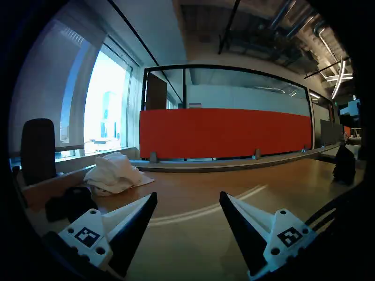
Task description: Fold towel
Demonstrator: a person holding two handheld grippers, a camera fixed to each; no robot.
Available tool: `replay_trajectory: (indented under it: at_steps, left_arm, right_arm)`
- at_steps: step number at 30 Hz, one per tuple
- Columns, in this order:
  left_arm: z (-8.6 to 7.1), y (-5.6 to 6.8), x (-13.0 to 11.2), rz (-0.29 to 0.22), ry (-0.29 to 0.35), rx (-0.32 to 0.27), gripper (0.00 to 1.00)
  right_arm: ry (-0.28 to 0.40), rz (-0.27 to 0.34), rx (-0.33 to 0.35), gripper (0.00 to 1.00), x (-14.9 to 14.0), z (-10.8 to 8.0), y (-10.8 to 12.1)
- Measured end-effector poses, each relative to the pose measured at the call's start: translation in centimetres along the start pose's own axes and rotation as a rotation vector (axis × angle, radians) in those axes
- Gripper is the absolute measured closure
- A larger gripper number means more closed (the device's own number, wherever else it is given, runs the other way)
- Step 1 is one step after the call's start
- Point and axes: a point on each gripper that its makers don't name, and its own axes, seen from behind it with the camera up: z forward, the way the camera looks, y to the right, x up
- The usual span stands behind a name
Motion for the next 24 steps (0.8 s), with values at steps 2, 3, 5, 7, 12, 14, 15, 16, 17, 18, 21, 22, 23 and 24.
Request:
replay_trajectory:
  at_steps: [2,3,5,7,12,14,15,16,17,18,21,22,23,24]
  left_arm:
    - [0.0,-0.2,0.0,-0.004,0.003,0.004,0.01]
    - [0.1,-0.3,0.0,-0.006,0.004,0.006,0.01]
    - [0.1,-0.5,0.0,-0.003,0.004,0.010,0.01]
    - [0.1,-0.6,0.0,-0.002,0.004,0.013,0.01]
    - [0.1,-0.7,0.0,-0.003,0.004,0.016,0.01]
    - [0.0,-0.7,-0.1,-0.003,0.004,0.017,0.01]
    - [0.0,-0.7,-0.1,-0.003,0.004,0.018,0.01]
    - [0.0,-0.7,-0.1,-0.003,0.004,0.018,0.01]
    - [0.0,-0.6,-0.1,-0.002,0.004,0.018,0.01]
    - [0.0,-0.6,-0.1,-0.002,0.004,0.019,0.01]
    - [0.0,-0.5,0.0,-0.002,0.005,0.018,0.01]
    - [0.0,-0.5,0.0,-0.001,0.005,0.018,0.01]
    - [0.0,-0.5,0.0,-0.001,0.005,0.018,0.01]
    - [0.0,-0.5,0.0,-0.001,0.005,0.018,0.01]
  right_arm:
    - [0.000,0.001,-0.003,0.00,-0.2,0.0,0.2]
    - [0.000,0.002,-0.004,0.00,-0.2,0.0,0.3]
    - [-0.001,0.004,-0.005,0.00,-0.4,0.1,0.4]
    - [-0.002,0.006,-0.005,0.00,-0.5,0.2,0.5]
    - [-0.003,0.007,-0.006,0.00,-0.7,0.4,0.6]
    - [-0.005,0.007,-0.005,0.00,-0.8,0.4,0.6]
    - [-0.006,0.006,-0.005,0.00,-0.8,0.4,0.6]
    - [-0.005,0.006,-0.006,0.00,-0.8,0.4,0.6]
    - [-0.004,0.006,-0.006,0.00,-0.8,0.4,0.7]
    - [-0.003,0.006,-0.007,0.00,-0.9,0.4,0.7]
    - [-0.004,0.007,-0.007,0.00,-1.2,0.5,0.8]
    - [-0.004,0.005,-0.008,0.00,-1.3,0.5,1.0]
    - [-0.004,0.003,-0.010,0.00,-1.4,0.5,1.1]
    - [-0.003,0.001,-0.011,0.00,-1.5,0.6,1.2]
